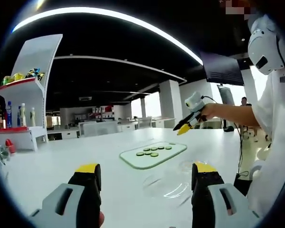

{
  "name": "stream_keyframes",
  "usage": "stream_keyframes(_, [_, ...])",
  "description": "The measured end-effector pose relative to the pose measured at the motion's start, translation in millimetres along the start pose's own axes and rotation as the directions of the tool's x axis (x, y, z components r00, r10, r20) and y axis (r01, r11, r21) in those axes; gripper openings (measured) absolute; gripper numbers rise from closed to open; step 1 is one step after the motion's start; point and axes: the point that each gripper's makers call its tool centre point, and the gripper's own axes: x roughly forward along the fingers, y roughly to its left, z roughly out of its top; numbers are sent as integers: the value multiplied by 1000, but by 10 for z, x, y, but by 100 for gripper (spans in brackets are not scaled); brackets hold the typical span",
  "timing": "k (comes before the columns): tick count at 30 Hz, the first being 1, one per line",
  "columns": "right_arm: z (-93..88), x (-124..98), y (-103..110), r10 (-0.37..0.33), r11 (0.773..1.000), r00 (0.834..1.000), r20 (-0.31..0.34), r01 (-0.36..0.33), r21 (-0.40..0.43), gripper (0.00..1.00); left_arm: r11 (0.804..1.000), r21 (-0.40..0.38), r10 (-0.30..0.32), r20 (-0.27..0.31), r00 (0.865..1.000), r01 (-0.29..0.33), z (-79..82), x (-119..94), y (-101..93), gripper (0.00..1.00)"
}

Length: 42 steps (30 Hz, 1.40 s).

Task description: Open the petri dish lid, add cucumber slices into the petri dish, and close the lid

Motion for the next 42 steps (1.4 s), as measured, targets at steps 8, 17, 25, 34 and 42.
stream_keyframes(8, [-104,152,-15,18,1000,999,-49,-18,0,47,1000,4,-7,-4,1000,7,29,1,-22,78])
stream_keyframes(17, [-276,250,-21,27,1000,995,-99,-26,5,44,1000,3,-8,-2,1000,8,55,4,-62,78])
stream_keyframes(25, [-352,343,-28,30,1000,992,-123,-30,3,41,1000,-2,-5,1,1000,5,61,-23,-83,78])
stream_keyframes(34, [-432,450,-94,30,1000,989,-146,-29,10,39,1000,-3,-3,-3,1000,3,56,-33,-79,78])
stream_keyframes(42, [-438,510,-118,40,999,988,-151,-39,10,36,1000,-15,1,1,1000,-1,56,-25,-94,78])
